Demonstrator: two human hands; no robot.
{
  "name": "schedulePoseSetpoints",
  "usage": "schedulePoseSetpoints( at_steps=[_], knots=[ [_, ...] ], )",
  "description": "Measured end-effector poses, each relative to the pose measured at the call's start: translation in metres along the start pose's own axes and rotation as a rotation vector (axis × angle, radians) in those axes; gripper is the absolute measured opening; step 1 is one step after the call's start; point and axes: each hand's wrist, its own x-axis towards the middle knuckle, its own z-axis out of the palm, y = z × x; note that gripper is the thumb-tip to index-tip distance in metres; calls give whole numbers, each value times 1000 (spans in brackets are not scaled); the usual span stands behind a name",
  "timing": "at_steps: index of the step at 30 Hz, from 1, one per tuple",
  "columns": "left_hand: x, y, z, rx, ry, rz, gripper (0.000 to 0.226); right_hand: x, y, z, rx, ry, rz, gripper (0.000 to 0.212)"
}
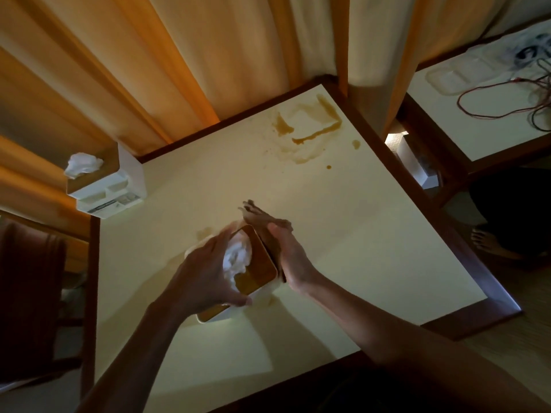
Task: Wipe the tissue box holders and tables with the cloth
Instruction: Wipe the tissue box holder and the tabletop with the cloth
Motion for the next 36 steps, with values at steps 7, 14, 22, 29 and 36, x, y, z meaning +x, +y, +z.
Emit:
schedulePoseSetpoints(
  at_steps=[7, 14, 22, 29, 36],
  knots=[
    [0, 8, -1, 46, 34, -16, 137, 21, 17, -2, -292, -136, 64, 54],
    [7, 8, -2, 99, 29, -16, 135, -63, 38, -9, -385, -76, -188, 57],
    [11, 7, -3, 128, 9, -14, 139, 17, 17, 0, -438, -167, -24, 50],
    [14, 5, -2, 79, -12, -31, 137, -15, 17, -4, -850, -228, -227, 66],
    [14, 6, -4, 139, -29, -14, 137, 12, 8, 5, -587, -221, -202, 46]
  ],
)
